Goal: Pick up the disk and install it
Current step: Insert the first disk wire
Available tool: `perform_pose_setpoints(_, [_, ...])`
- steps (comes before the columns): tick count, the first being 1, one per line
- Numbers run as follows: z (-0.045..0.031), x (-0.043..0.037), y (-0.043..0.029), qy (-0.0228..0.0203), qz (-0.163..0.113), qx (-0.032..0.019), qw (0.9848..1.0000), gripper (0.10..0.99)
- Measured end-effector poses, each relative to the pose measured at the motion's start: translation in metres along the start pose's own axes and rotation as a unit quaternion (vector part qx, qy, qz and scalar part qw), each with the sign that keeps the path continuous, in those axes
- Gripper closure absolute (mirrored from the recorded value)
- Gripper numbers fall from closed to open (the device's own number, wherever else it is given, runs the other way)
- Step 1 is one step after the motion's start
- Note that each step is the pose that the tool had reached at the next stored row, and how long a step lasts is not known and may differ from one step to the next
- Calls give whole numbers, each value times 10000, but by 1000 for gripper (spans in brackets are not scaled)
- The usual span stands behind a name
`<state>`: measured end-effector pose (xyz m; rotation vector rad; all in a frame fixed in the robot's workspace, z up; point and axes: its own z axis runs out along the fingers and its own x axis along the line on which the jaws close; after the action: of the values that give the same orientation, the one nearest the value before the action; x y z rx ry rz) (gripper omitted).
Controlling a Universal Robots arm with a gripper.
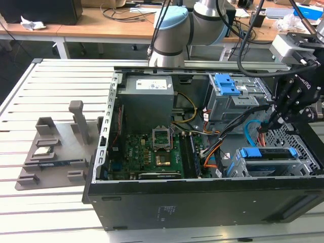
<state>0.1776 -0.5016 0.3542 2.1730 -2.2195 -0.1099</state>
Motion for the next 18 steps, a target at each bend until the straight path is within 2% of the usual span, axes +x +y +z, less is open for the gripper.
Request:
perform_pose_setpoints(1, [-1,67,0,0,1,0,10000,918])
perform_pose_setpoints(2, [-3,182,-3,2,1,0,10000,918])
perform_pose_setpoints(4, [-4,258,-4,3,1,0,10000,918])
perform_pose_setpoints(5, [3,364,-7,3,1,0,10000,918])
perform_pose_setpoints(6, [39,423,-12,1,0,-1,10000,918])
perform_pose_setpoints(8, [88,425,-15,2,0,0,10000,918])
perform_pose_setpoints(18, [130,421,-45,10,1,0,10000,918])
